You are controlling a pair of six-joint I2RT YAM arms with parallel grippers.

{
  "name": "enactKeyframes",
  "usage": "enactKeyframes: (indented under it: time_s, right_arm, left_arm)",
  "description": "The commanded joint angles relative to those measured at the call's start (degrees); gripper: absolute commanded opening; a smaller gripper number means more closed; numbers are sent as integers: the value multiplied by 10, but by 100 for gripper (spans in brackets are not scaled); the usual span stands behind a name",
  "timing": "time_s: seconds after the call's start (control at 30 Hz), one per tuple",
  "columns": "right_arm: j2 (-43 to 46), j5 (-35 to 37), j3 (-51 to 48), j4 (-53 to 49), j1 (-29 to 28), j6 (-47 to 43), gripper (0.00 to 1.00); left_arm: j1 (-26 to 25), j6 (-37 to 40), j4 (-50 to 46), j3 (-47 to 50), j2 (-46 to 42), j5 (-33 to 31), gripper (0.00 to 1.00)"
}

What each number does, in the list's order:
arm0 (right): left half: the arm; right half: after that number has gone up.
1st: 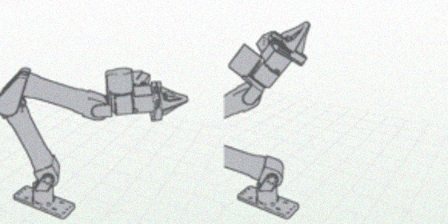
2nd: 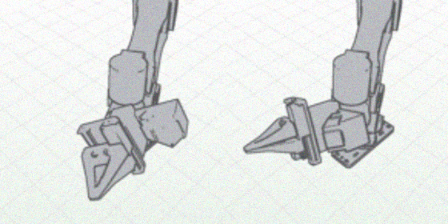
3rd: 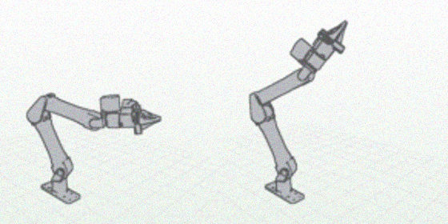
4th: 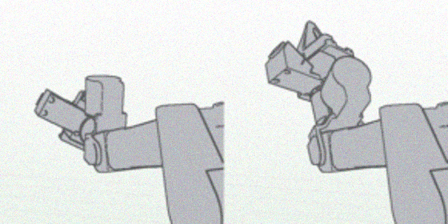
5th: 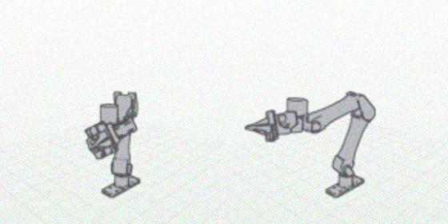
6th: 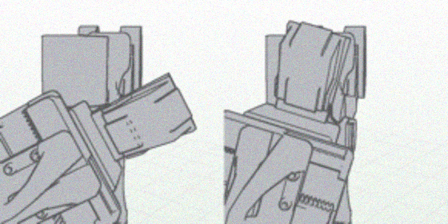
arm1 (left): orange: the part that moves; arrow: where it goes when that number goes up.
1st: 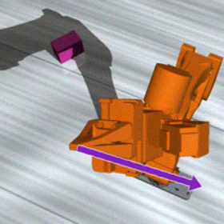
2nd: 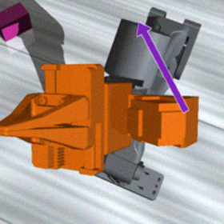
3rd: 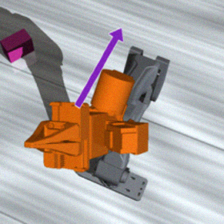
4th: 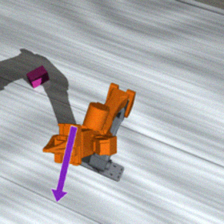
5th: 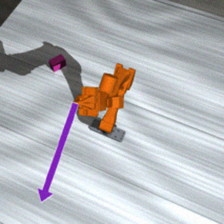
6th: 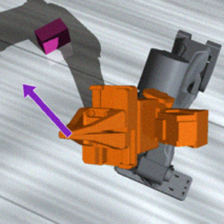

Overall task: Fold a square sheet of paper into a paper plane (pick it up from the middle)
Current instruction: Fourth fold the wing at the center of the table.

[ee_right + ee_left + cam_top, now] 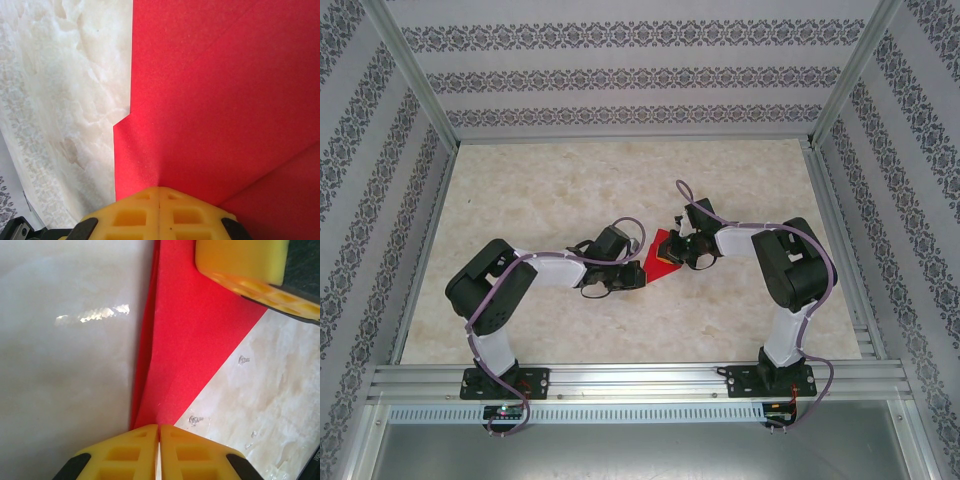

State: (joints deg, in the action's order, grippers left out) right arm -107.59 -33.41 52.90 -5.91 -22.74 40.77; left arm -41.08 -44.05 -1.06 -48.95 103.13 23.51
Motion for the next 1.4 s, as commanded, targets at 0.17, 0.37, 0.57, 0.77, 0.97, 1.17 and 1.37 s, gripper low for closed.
enactKeyframes:
  time_s: [0.17,0.37,0.57,0.77,0.97,1.17,1.37]
  right_arm:
    - [-40,78,-21,-58,8,-12,4]
    - [-43,76,-20,-59,9,-13,4]
    - [-46,74,-20,-60,9,-14,4]
    - [-48,74,-20,-59,10,-14,4]
    - [-48,74,-21,-62,13,-15,4]
    - [-48,75,-23,-62,14,-15,4]
    - [-46,73,-26,-59,16,-13,4]
  left_arm:
    - [2,-2,-1,-31,-20,27,12]
    - [2,-6,-29,-68,10,-19,10]
    - [2,-10,-36,-66,34,-21,8]
    - [3,-8,-56,-51,42,-33,7]
    - [2,-6,-60,-7,25,-24,5]
    - [2,-10,-60,48,1,-4,3]
    - [2,28,-88,58,-36,20,1]
